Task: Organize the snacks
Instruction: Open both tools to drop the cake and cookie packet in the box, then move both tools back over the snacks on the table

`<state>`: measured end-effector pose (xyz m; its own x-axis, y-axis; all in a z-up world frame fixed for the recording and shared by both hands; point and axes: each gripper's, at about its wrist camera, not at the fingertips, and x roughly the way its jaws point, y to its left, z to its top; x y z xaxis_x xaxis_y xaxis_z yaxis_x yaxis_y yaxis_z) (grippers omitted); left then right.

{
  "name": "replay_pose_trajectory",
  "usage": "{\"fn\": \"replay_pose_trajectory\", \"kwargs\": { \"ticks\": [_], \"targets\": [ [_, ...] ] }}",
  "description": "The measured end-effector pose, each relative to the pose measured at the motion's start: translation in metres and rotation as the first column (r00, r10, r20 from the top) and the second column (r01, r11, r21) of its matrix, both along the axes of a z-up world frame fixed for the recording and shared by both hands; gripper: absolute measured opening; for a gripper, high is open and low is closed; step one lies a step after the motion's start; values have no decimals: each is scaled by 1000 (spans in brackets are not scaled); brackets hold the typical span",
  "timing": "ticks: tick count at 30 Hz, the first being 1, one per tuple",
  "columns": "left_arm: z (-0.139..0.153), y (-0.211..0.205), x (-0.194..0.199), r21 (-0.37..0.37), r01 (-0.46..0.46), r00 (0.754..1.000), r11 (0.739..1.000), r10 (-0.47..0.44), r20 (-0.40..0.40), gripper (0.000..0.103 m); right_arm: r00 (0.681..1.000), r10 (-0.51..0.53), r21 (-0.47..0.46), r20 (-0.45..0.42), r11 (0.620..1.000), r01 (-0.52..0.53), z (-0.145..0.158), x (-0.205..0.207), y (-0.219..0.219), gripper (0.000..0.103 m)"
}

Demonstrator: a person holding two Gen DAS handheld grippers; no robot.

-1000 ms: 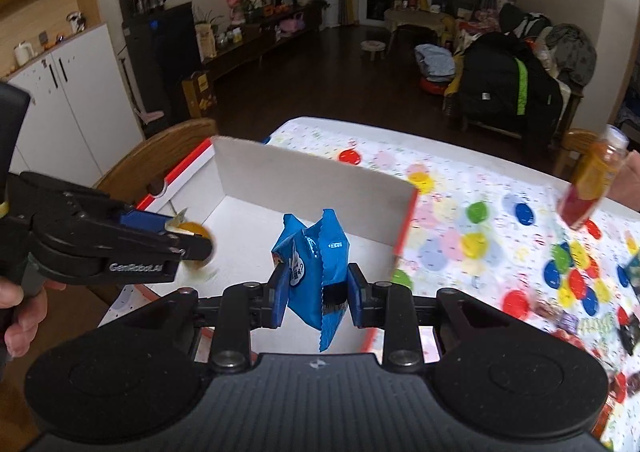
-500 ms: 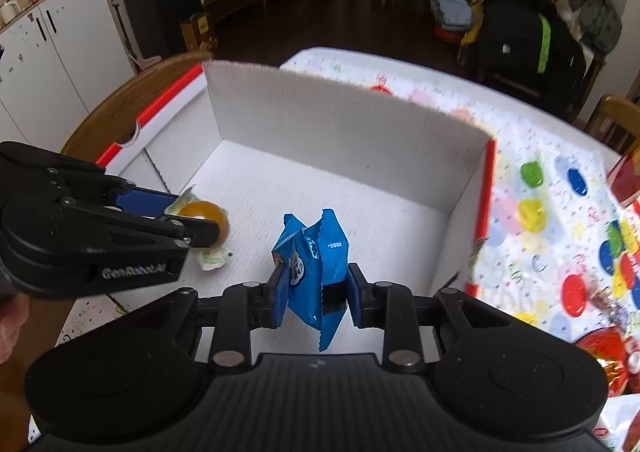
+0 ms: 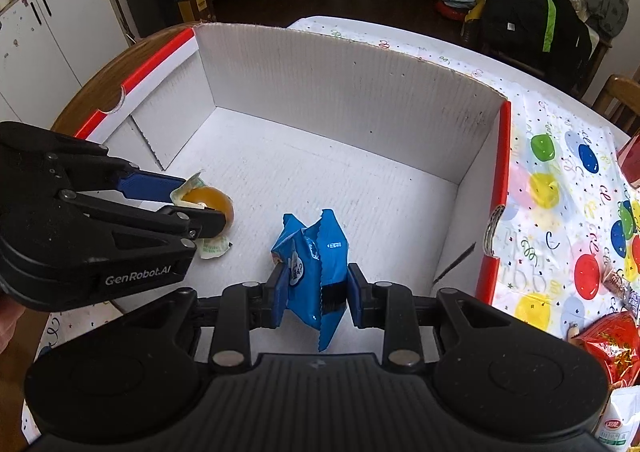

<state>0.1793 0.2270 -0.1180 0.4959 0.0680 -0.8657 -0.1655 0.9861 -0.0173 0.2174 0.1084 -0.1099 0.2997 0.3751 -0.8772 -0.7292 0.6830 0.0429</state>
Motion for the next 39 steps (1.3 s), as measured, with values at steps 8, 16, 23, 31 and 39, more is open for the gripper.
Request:
{"fn": "replay_pose_trajectory", "kwargs": {
  "ticks": [8,16,23,31,39],
  "targets": [
    [3,-5,-5,10,17,1000,1000,-17,-5,40,1000,0,-9,13,1000,0,5,-2,-5,32],
    [19,-9,-14,28,19,999,999,-20,40,63,999,-16,37,48,999,15,25,-7,-23,58],
    [42,-20,-24,49,42,994,998,-47,95,70,997,-46,86,67,995,40,49,-14,-47,62],
    [73,-43,-35,46,84,980,995,-91,176,77,990,-87,154,113,986,69,81,-30,-84,71],
    [93,-76,-41,48,135,961,990,-143,236,83,978,-163,205,132,970,134,101,-43,-129,76]
  ]
}}
